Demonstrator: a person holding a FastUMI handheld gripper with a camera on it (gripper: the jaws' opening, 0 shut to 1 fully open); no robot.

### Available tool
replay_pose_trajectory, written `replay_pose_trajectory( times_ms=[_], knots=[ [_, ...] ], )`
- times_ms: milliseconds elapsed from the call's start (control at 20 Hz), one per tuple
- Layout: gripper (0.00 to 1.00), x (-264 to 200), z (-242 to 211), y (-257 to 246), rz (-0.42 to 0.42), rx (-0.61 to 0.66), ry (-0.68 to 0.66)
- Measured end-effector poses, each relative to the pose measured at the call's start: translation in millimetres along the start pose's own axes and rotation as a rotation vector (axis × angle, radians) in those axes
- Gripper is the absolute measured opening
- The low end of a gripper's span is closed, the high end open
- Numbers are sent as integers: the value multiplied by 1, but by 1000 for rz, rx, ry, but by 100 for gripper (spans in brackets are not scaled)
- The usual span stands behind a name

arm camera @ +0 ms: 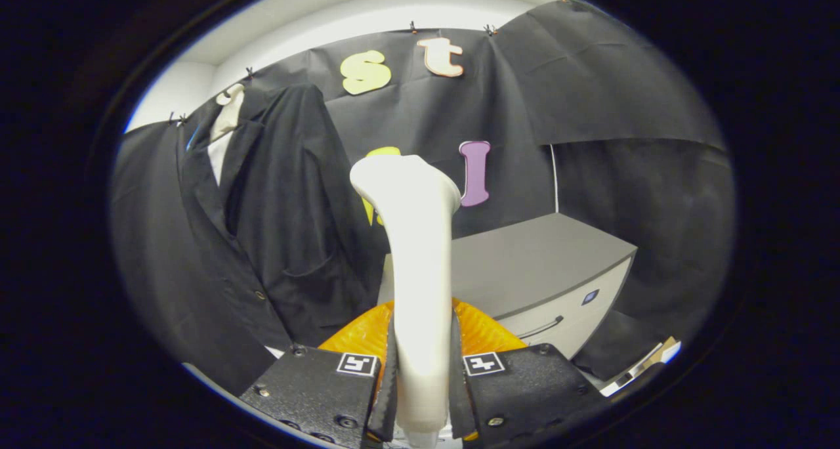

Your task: Iron the clothes twice with a garment steamer, once on the left side and once on the right side.

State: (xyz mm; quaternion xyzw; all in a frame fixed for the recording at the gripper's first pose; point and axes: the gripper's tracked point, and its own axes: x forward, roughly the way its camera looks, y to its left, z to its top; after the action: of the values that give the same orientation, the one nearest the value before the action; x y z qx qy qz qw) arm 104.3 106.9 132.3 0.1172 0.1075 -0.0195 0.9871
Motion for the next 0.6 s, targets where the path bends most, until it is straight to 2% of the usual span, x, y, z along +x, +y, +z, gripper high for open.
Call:
replay_pose_trajectory(
  times_ms=[300, 600],
  knots=[
    [35, -37, 21, 37, 6, -10, -137],
    [34, -39, 71, 96, 48, -65, -305]
  ],
)
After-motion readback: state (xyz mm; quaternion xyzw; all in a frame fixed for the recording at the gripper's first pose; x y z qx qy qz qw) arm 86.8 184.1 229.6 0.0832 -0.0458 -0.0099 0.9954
